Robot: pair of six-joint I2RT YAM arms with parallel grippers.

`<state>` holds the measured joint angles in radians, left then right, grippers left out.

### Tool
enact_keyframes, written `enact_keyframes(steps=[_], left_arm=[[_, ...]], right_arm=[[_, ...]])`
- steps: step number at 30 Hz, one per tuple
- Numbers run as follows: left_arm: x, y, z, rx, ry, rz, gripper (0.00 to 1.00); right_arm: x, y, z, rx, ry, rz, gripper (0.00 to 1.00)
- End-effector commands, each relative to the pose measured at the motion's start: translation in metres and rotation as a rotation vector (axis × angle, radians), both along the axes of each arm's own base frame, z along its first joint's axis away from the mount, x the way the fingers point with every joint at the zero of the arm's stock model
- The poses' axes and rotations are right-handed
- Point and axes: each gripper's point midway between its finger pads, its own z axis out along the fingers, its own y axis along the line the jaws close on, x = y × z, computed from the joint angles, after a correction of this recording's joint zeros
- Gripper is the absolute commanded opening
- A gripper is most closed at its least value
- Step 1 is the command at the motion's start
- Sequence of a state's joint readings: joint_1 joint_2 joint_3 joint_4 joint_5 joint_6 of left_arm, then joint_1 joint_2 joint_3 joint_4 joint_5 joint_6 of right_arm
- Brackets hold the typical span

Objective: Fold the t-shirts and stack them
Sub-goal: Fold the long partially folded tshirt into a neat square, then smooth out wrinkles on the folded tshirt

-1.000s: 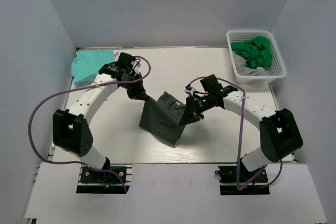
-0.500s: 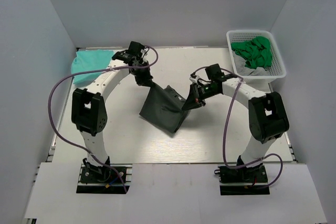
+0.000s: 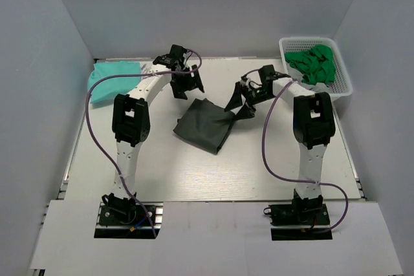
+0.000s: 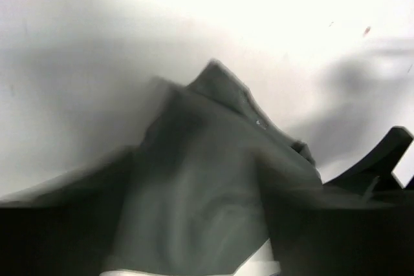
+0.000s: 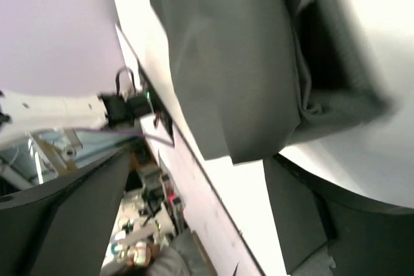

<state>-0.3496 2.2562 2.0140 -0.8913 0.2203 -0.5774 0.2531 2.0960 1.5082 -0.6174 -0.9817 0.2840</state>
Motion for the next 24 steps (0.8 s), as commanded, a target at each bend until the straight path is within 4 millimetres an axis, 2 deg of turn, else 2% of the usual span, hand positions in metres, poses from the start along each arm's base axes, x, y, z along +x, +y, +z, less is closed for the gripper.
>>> enact_keyframes(steps=[1, 2, 3, 4, 7, 9, 10, 11, 12, 13, 14, 16, 17, 18, 19, 20, 22, 24], left_arm=[[0.025, 0.003, 0.046, -0.021, -0.104, 0.032, 1.00], [0.025, 0.003, 0.046, -0.021, -0.104, 0.032, 1.00], [0.020, 0.006, 0.045, -0.007, -0.097, 0.038, 1.00], [0.018, 0.007, 0.048, -0.010, -0.105, 0.039, 1.00], [0.011, 0.012, 0.057, -0.009, -0.132, 0.045, 1.00], [0.001, 0.008, 0.057, -0.014, -0.126, 0.022, 1.00], [-0.001, 0.009, 0.063, -0.017, -0.136, 0.022, 1.00], [-0.007, 0.004, 0.059, -0.018, -0.125, -0.003, 1.00], [-0.012, 0.004, 0.063, -0.024, -0.118, -0.008, 1.00], [-0.018, -0.003, 0.069, -0.046, -0.128, -0.037, 1.00], [-0.026, -0.003, 0.061, -0.055, -0.104, -0.048, 1.00], [-0.029, -0.013, 0.064, -0.118, -0.119, -0.071, 1.00], [-0.034, -0.011, 0.056, -0.117, -0.100, -0.062, 1.00], [-0.036, -0.012, 0.058, -0.130, -0.104, -0.069, 1.00], [-0.036, -0.014, 0.057, -0.137, -0.103, -0.074, 1.00], [-0.039, -0.013, 0.052, -0.138, -0.086, -0.063, 1.00], [-0.041, -0.016, 0.054, -0.153, -0.080, -0.072, 1.00], [-0.051, -0.014, 0.038, -0.150, -0.029, -0.068, 1.00]], right_arm=[[0.030, -0.010, 0.025, -0.004, -0.073, -0.011, 0.90], [0.033, -0.014, 0.026, -0.026, -0.076, -0.023, 0.90], [0.039, -0.013, 0.038, -0.025, -0.120, -0.026, 0.90], [0.043, -0.018, 0.033, -0.082, -0.134, -0.046, 0.90], [0.045, -0.030, 0.046, -0.169, -0.184, -0.093, 0.90], [0.040, -0.040, 0.035, -0.283, -0.169, -0.120, 0.90], [0.040, -0.050, 0.040, -0.357, -0.204, -0.155, 0.90], [0.043, -0.051, 0.041, -0.379, -0.234, -0.173, 0.90], [0.033, -0.053, 0.034, -0.384, -0.208, -0.166, 0.90], [0.028, -0.048, 0.053, -0.354, -0.255, -0.164, 0.90], [0.021, -0.039, 0.059, -0.313, -0.255, -0.143, 0.90], [0.010, -0.021, 0.070, -0.252, -0.275, -0.113, 0.90], [0.008, -0.015, 0.068, -0.223, -0.282, -0.108, 0.90], [0.002, 0.003, 0.076, -0.146, -0.286, -0.079, 0.90], [0.006, 0.011, 0.082, -0.107, -0.321, -0.080, 0.90], [-0.002, 0.016, 0.076, -0.085, -0.276, -0.077, 0.90], [0.003, 0.032, 0.080, -0.018, -0.303, -0.068, 0.90], [0.002, 0.041, 0.066, -0.026, -0.269, -0.065, 0.90]])
